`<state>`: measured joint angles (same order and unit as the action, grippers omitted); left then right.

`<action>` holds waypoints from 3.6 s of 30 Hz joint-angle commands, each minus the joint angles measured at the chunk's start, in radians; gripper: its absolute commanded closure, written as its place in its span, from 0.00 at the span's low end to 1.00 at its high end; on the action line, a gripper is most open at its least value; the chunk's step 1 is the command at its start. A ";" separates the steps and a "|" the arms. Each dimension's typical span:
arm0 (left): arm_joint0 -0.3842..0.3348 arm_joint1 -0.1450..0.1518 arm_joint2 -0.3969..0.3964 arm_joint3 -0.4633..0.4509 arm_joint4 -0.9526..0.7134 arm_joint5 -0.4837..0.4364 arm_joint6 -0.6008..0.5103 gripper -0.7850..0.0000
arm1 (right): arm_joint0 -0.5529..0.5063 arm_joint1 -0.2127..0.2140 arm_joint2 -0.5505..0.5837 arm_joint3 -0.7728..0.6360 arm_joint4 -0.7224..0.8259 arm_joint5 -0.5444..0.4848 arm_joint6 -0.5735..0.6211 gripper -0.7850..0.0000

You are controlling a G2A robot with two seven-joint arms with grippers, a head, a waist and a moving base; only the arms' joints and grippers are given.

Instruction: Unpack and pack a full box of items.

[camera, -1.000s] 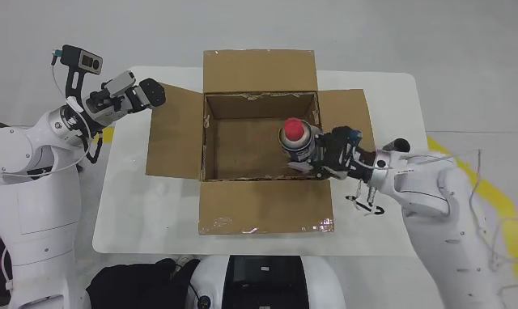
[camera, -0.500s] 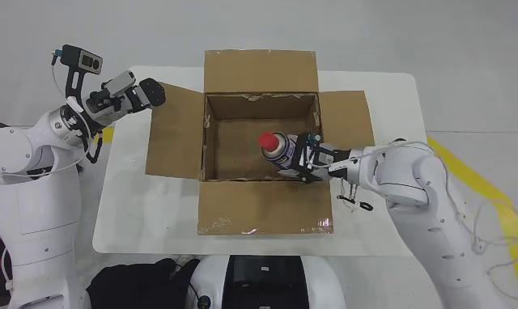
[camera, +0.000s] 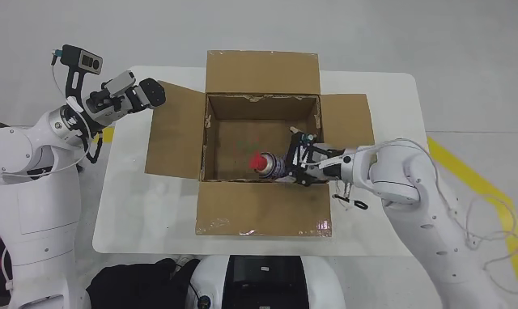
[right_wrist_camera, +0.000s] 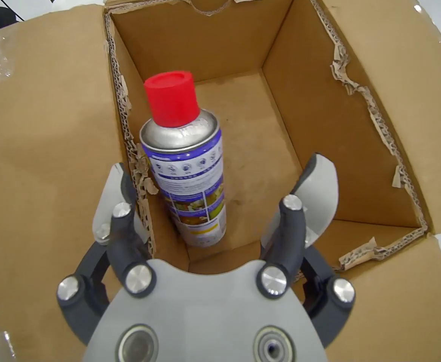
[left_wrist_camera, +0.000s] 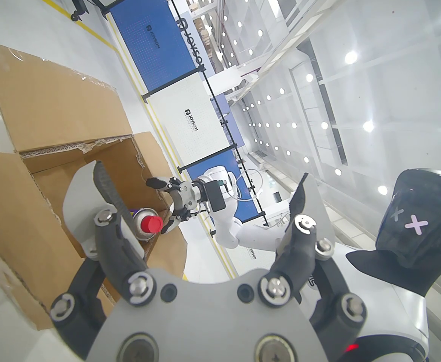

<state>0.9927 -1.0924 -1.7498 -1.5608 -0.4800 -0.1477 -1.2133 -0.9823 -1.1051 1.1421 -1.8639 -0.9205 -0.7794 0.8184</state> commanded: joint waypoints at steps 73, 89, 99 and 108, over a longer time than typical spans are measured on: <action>0.000 0.000 0.000 0.000 0.000 0.000 0.000 0.00 | -0.714 0.096 0.805 -0.234 0.089 0.129 -0.116 0.00; 0.000 0.000 0.000 0.000 0.000 0.000 0.000 0.00 | -0.652 0.107 0.740 -0.087 0.075 0.201 -0.092 0.00; 0.000 0.000 0.000 0.000 0.000 0.000 0.000 0.00 | -0.610 0.112 0.697 0.039 0.057 0.213 -0.128 0.00; 0.000 0.000 0.000 0.000 0.000 0.000 0.000 0.00 | -0.548 0.117 0.648 0.166 0.037 0.212 -0.142 0.00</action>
<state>0.9927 -1.0924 -1.7498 -1.5608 -0.4800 -0.1477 -1.2133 -1.5390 -0.9884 1.7971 -1.7141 -0.8828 -0.5668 0.6781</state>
